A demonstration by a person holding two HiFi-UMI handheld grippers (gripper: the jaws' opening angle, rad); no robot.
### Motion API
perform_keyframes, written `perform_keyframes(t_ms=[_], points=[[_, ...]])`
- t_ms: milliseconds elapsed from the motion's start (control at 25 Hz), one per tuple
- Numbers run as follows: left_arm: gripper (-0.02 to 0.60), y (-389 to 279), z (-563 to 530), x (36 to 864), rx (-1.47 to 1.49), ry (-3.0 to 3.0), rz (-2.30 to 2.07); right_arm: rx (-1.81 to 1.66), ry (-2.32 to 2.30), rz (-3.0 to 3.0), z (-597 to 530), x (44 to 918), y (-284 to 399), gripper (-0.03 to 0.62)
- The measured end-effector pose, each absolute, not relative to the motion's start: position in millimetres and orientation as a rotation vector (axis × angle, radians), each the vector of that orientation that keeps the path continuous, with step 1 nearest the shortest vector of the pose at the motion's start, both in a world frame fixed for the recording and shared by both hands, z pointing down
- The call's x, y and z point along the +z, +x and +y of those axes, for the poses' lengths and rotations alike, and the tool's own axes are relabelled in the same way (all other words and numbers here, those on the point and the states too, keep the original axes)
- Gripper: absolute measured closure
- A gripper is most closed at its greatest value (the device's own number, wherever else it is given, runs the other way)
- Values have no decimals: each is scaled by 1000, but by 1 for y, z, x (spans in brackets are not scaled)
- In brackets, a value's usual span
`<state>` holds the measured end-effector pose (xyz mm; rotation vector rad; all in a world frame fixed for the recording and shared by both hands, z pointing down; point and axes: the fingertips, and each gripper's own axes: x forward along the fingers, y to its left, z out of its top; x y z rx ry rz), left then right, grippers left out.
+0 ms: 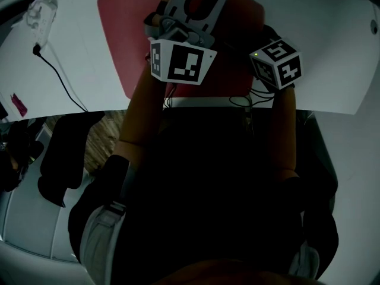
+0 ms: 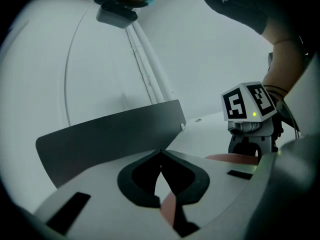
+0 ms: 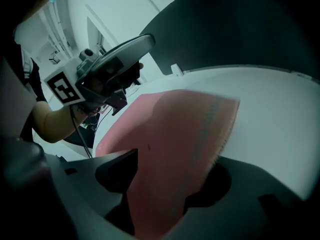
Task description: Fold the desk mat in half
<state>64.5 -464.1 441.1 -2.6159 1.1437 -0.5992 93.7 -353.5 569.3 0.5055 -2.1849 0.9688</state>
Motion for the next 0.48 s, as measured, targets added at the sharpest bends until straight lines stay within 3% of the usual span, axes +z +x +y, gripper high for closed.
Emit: perform_keyframes(t_ms=[480], points=[[568, 60, -448, 439, -606, -2611, 1141, 947, 594, -2249, -395, 575, 100, 290]])
